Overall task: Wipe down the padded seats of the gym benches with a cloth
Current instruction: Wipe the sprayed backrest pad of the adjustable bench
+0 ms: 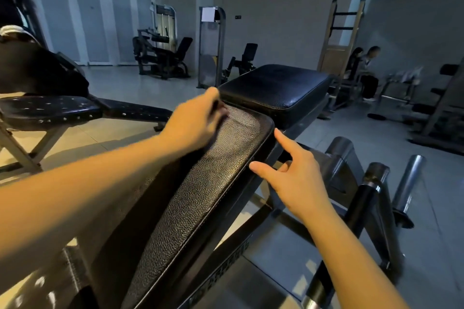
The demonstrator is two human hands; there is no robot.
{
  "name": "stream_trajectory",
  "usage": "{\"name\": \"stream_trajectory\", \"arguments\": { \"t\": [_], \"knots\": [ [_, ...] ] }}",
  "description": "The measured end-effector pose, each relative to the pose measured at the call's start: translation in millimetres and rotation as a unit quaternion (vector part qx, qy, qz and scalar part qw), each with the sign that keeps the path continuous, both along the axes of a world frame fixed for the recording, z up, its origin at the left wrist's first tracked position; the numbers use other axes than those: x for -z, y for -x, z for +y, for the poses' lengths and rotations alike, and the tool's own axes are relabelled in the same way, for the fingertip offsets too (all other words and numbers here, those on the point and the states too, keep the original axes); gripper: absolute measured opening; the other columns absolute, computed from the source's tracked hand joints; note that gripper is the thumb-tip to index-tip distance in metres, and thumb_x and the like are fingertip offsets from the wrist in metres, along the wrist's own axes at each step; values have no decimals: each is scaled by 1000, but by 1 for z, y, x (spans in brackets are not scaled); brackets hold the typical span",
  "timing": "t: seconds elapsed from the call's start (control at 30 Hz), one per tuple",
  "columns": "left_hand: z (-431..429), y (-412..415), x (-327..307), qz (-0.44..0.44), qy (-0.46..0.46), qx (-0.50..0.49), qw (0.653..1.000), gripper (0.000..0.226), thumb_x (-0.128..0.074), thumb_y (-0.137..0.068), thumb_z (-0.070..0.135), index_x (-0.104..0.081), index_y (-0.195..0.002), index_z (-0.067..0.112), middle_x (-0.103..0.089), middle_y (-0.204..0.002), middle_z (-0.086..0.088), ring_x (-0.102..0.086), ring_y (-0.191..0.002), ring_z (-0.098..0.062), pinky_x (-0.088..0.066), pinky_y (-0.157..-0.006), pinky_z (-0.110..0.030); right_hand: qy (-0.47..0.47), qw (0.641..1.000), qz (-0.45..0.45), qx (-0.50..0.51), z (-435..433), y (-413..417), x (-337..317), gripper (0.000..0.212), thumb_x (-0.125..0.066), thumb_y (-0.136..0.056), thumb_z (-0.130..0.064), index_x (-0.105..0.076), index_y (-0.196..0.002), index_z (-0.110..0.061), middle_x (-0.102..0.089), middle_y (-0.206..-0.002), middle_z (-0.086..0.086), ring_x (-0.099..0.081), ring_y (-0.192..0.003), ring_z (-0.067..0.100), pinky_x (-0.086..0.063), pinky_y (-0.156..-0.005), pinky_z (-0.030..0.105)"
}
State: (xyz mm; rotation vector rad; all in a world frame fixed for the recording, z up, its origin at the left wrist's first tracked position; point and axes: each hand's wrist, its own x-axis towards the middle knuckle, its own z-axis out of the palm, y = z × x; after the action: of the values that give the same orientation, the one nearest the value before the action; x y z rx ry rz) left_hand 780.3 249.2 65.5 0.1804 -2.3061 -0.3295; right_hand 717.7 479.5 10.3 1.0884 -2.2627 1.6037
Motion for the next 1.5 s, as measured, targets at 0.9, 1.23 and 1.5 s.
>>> {"name": "stream_trajectory", "arguments": {
  "t": [0.9,1.23,1.5],
  "knots": [
    [-16,-66,48,-10,-22,48,999,21,-58,-101,33,-46,-97,17,-60,-84,0,-58,-80,-26,-40,-65,-38,-37,999,-8,-20,-3,-5,4,78,-58,-93,-59,-21,-159,-41,-47,-90,-20,-45,-73,-1,-44,-77,23],
    [36,-80,53,6,-21,98,995,19,-60,-99,33,-47,-96,19,-57,-82,8,-53,-76,-17,-38,-67,-36,-50,998,-31,-19,-14,-21,7,99,-61,-85,-69,-3,-160,-42,-9,-167,-20,-43,-112,17,-44,-110,58],
    [-66,-79,58,-18,-79,-100,992,27,-57,-101,36,-39,-96,17,-56,-79,-2,-61,-83,-39,-44,-64,-43,-60,998,-21,-6,-14,-16,10,105,-55,-76,-78,-2,-160,-43,-12,-166,-19,-35,-110,13,-46,-108,58]
  ]
}}
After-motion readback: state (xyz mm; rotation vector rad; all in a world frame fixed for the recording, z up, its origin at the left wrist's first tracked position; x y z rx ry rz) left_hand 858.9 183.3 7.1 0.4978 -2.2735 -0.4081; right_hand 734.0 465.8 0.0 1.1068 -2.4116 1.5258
